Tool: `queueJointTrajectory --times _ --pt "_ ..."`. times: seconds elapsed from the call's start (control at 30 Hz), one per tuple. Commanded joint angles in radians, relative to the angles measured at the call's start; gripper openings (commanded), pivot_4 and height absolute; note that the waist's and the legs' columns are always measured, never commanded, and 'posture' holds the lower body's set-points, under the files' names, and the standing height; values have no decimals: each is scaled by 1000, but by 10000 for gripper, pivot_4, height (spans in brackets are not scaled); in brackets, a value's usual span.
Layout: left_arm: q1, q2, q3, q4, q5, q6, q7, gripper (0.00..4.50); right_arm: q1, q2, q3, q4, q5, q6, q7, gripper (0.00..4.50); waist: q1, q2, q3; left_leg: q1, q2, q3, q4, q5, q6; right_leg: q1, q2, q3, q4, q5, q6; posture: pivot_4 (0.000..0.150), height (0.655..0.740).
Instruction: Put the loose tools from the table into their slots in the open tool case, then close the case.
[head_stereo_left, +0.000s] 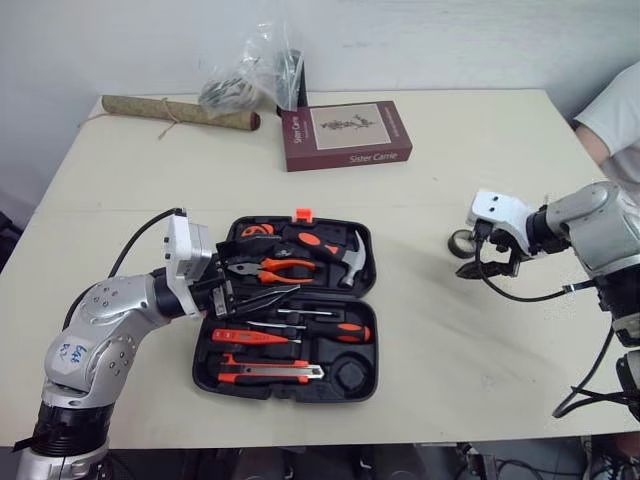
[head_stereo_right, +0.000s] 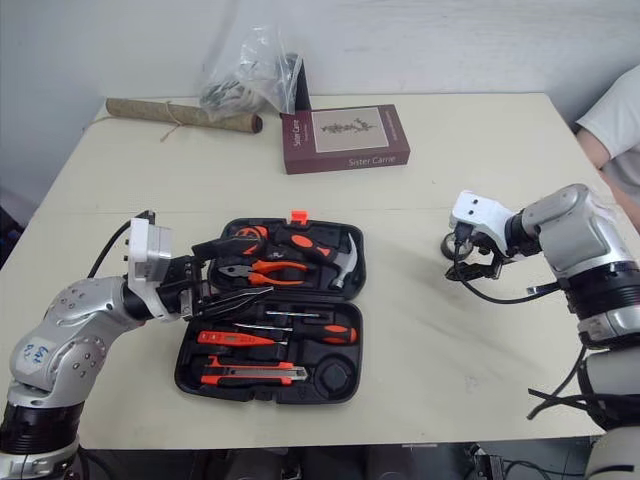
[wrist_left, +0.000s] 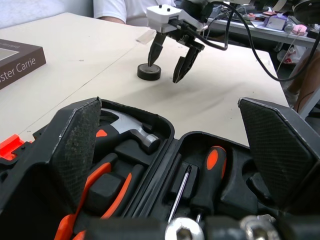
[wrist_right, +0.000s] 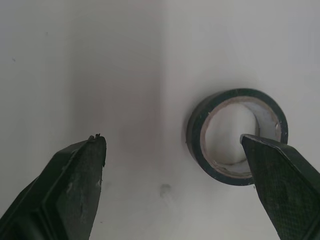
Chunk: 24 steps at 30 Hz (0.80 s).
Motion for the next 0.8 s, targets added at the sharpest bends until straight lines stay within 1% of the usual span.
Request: queueJointTrajectory --times 0.03,0.13,0.2,0.23,0.3,0.37,0.43,0.47,0.5,0.53,0.6,0.67,0.8 --pt "-2 -2 13 -46 7 -16 15 44575 -58 20 11 91 -65 -57 19 45000 0 0 0 0 0 0 0 0 0 0 0 0 0 0 0 1500 7400" --pt "-4 -4 16 -58 12 -16 30 44575 -87 43 26 168 -109 -108 16 45000 0 0 0 0 0 0 1 0 0 0 0 0 0 0 0 1500 7400" --pt "-2 -4 20 -73 5 -9 40 45000 -105 59 25 200 -122 -131 10 39920 -1 0 0 0 0 0 1 0 0 0 0 0 0 0 0 1500 7400" --pt "0 -4 22 -80 1 -5 44 45000 -114 66 26 211 -130 -143 19 36623 -1 0 0 -1 0 -1 1 0 0 0 0 0 0 0 0 1500 7400" --pt "6 -2 24 -91 -4 -1 49 45000 -127 77 24 228 -144 -165 38 27237 -1 0 0 -1 0 -1 2 0 0 0 0 0 1 0 1 1500 7400" --pt "12 -1 26 -96 -5 -2 50 45000 -136 82 24 244 -163 -196 44 16292 -1 0 0 -1 0 -1 2 0 0 0 0 0 1 0 1 1500 7400" --pt "22 7 26 -103 -3 -9 33 45000 -148 83 22 257 -179 -223 49 8020 -1 0 0 -1 0 -1 2 0 0 0 0 0 2 0 1 1500 7400" --pt "25 9 28 -105 -6 -11 25 45000 -153 81 23 260 -189 -239 55 1835 -1 0 0 -1 0 -1 2 0 0 0 0 0 2 0 1 1500 7400" --pt "28 8 40 -107 -24 -7 20 45000 -159 76 22 257 -197 -258 65 722 -1 0 0 -1 0 -1 2 0 0 0 0 0 5 0 1 1500 7400" --pt "30 7 48 -108 -37 -2 18 45000 -163 74 21 255 -203 -272 73 722 -1 0 0 -1 0 -1 2 0 0 0 0 0 5 0 1 1500 7400" --pt "47 30 60 -105 -37 -18 -29 45000 -154 54 7 172 -166 -308 175 722 -2 0 0 -1 0 -1 2 0 0 0 0 0 5 0 1 1500 7400" --pt "66 47 62 -97 2 -71 -75 45000 -123 22 6 21 -57 -315 285 722 -2 2 1 -2 0 -1 2 0 0 -1 1 0 5 0 1 1500 7400" --pt "115 65 78 -102 28 -157 -154 45000 -20 -22 46 -432 220 -147 309 722 -2 3 2 -2 1 -1 2 0 0 -2 1 0 6 0 0 1500 7400"
